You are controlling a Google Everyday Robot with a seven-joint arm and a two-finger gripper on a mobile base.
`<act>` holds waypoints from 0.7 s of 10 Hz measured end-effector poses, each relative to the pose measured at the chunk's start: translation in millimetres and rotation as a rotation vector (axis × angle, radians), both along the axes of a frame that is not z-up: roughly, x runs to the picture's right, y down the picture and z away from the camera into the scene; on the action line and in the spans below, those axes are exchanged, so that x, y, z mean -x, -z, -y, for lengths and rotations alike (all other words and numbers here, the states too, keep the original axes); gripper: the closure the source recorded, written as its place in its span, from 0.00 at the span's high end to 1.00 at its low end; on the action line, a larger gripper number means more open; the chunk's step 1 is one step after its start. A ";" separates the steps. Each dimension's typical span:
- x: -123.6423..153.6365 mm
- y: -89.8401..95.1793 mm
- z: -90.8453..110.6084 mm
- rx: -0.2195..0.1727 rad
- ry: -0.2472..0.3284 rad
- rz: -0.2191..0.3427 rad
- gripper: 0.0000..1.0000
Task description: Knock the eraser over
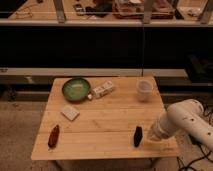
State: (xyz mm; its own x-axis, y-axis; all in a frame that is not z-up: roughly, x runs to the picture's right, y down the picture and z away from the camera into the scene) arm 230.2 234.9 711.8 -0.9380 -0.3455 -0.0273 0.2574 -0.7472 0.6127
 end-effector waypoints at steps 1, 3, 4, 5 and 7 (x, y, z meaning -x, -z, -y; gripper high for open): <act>1.0 -2.1 -3.8 0.006 0.008 -0.003 0.04; 2.8 -8.3 -7.4 0.010 0.011 -0.005 0.04; 4.7 -13.5 -8.9 0.010 0.011 -0.005 0.04; 6.1 -17.3 -9.5 0.011 0.013 -0.006 0.04; 7.3 -27.1 -9.1 0.010 0.020 -0.018 0.04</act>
